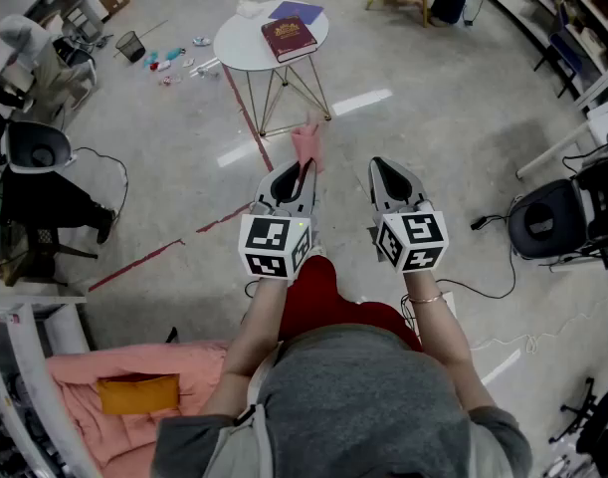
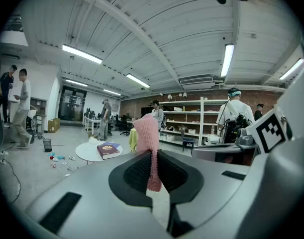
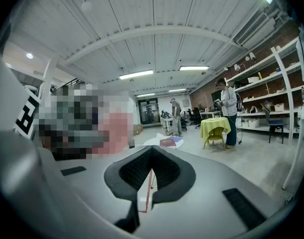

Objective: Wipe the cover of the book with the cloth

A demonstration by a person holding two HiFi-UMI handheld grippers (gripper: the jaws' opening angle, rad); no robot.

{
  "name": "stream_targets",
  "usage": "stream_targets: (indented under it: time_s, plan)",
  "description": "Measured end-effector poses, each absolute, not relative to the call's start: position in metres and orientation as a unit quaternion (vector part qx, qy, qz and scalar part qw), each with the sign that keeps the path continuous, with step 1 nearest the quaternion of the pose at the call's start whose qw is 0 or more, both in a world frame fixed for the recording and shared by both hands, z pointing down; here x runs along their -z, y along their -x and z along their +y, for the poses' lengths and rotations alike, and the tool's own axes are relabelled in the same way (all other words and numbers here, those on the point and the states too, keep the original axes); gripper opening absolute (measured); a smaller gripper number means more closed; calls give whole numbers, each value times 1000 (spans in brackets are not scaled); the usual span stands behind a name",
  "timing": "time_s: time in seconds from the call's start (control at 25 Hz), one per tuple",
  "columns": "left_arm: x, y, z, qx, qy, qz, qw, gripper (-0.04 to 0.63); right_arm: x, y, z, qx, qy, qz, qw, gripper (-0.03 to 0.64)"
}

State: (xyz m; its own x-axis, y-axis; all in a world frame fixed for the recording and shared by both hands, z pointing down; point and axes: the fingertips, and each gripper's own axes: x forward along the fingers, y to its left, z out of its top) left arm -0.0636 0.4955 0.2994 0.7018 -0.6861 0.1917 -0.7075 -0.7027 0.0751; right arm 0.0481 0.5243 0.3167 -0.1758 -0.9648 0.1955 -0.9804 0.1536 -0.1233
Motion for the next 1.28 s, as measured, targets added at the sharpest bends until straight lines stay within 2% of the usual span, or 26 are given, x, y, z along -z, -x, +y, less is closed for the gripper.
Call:
stream_targets:
  time_s: [0.72, 1.28]
  plan:
    - [-320, 71, 394, -93, -914, -384, 91, 31, -336, -48, 425, -128, -650, -747, 55, 29]
    - [-328, 104, 310, -85, -914, -383, 105, 31, -342, -18, 342, -139, -650, -744, 69, 29]
